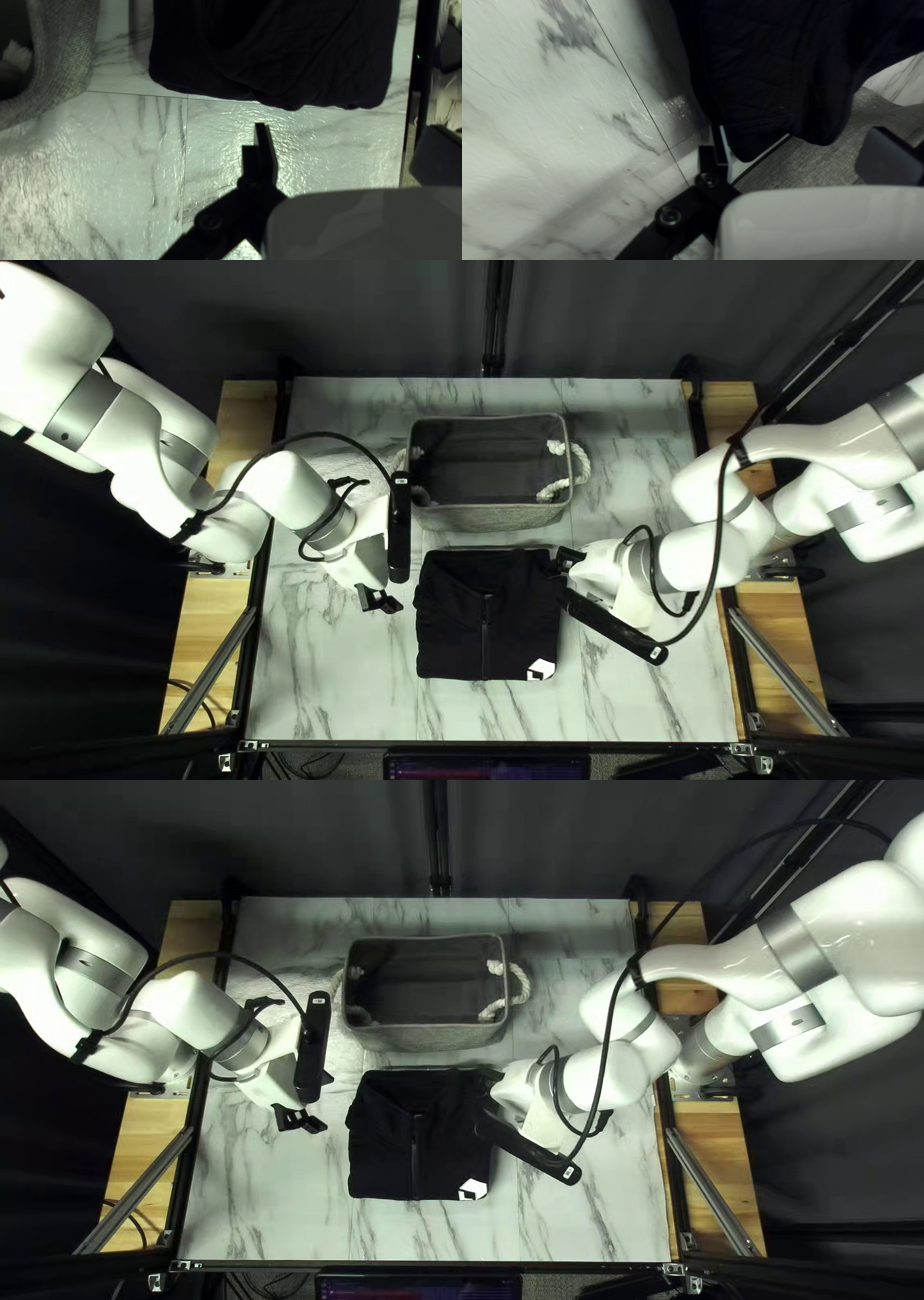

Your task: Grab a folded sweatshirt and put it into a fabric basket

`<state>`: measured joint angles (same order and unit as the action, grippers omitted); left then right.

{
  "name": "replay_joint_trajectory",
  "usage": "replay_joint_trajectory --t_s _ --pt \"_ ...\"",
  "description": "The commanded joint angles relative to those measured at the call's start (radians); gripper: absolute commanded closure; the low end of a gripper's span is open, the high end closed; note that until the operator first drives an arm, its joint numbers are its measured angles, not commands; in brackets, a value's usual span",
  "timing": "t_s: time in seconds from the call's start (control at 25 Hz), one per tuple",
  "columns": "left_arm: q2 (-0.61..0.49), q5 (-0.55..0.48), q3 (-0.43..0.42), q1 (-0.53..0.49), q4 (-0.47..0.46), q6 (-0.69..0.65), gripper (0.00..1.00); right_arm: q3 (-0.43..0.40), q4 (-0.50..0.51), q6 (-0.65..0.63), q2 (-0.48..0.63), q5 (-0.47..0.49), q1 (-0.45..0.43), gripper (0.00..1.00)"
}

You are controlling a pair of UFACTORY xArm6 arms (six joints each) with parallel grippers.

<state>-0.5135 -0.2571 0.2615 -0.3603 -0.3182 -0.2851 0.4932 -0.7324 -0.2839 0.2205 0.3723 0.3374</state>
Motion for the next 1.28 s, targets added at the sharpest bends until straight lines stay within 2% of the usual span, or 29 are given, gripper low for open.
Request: replay_joint_trajectory --t_s 0.04,0.08,0.2,0.36,0.44,0.68,0.72,1.0,1.28 --pt "0.081 0.056 0.028 0.007 0.043 -0.079 0.0 -0.012 -0.215 0.039 -0.077 -0.133 -0.092 0.0" --pt "0.104 0.064 0.037 0.011 0.028 -0.068 0.0 -0.015 -0.231 0.01 -0.085 -0.152 -0.111 0.0" --pt "0.136 0.062 0.055 0.022 -0.01 -0.031 0.0 -0.034 -0.185 -0.126 -0.077 -0.16 -0.132 0.0" --pt "0.135 0.047 0.061 0.027 -0.022 -0.018 0.0 -0.046 -0.23 -0.168 -0.084 -0.157 -0.139 0.0" --pt "0.135 0.044 0.063 0.027 -0.026 -0.014 0.0 -0.032 -0.293 -0.143 -0.107 -0.155 -0.134 0.0" --pt "0.126 0.042 0.06 0.022 -0.026 -0.015 0.0 0.057 -0.632 0.103 -0.22 -0.143 -0.126 0.0" --pt "0.127 0.042 0.06 0.023 -0.031 -0.01 0.0 0.068 -0.661 0.126 -0.231 -0.139 -0.122 0.0" --pt "0.123 0.036 0.062 0.021 -0.006 -0.039 0.0 0.149 -0.724 0.169 -0.328 -0.129 -0.103 0.0" --pt "0.121 0.038 0.062 0.019 0.019 -0.063 0.0 0.156 -0.77 0.193 -0.352 -0.148 -0.123 0.0"
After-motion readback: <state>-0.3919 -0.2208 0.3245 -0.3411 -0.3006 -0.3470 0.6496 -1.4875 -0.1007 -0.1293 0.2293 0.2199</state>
